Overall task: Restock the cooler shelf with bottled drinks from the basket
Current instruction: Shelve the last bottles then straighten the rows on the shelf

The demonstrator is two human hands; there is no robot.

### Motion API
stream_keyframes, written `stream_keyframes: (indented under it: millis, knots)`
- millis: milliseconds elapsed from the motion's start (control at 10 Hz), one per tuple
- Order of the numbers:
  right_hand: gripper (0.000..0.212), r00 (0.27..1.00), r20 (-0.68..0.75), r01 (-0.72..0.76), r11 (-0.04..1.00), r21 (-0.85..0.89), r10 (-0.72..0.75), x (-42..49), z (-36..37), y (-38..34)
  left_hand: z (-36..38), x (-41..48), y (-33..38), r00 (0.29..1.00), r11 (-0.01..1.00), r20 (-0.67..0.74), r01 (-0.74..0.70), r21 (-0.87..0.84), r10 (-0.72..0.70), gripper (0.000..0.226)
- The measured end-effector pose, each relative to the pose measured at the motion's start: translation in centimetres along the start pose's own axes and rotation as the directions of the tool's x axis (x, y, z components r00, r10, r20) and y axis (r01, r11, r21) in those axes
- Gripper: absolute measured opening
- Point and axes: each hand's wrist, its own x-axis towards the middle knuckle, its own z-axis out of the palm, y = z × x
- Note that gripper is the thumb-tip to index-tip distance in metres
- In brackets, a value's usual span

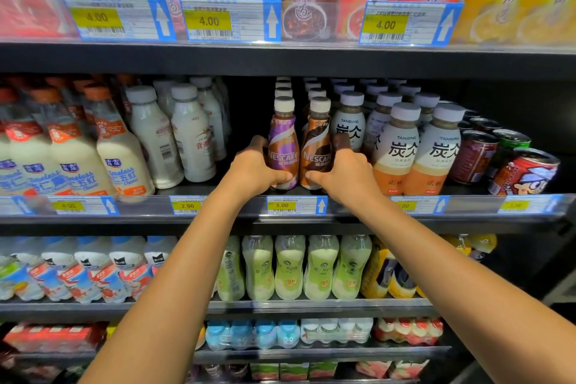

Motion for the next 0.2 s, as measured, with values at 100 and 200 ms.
stream_keyframes:
  millis: [100, 200]
  knots:
    - [0.048, 1.000, 0.017, -0.009, 1.000, 0.000, 0.009, -0.02, -0.22, 0.12, -0.24, 0.32, 0.04, 0.999, 1.000, 0.037, 0.020, 0.015, -0.021, 0.063]
    - [0.041, 1.000, -0.025, 0.007, 0.999, -0.051, -0.008, -0.36, -0.27, 0.59, -1.06, -0.05, 0.89, 0.998, 0.988, 0.061, 0.025, 0.150, -0.034, 0.046]
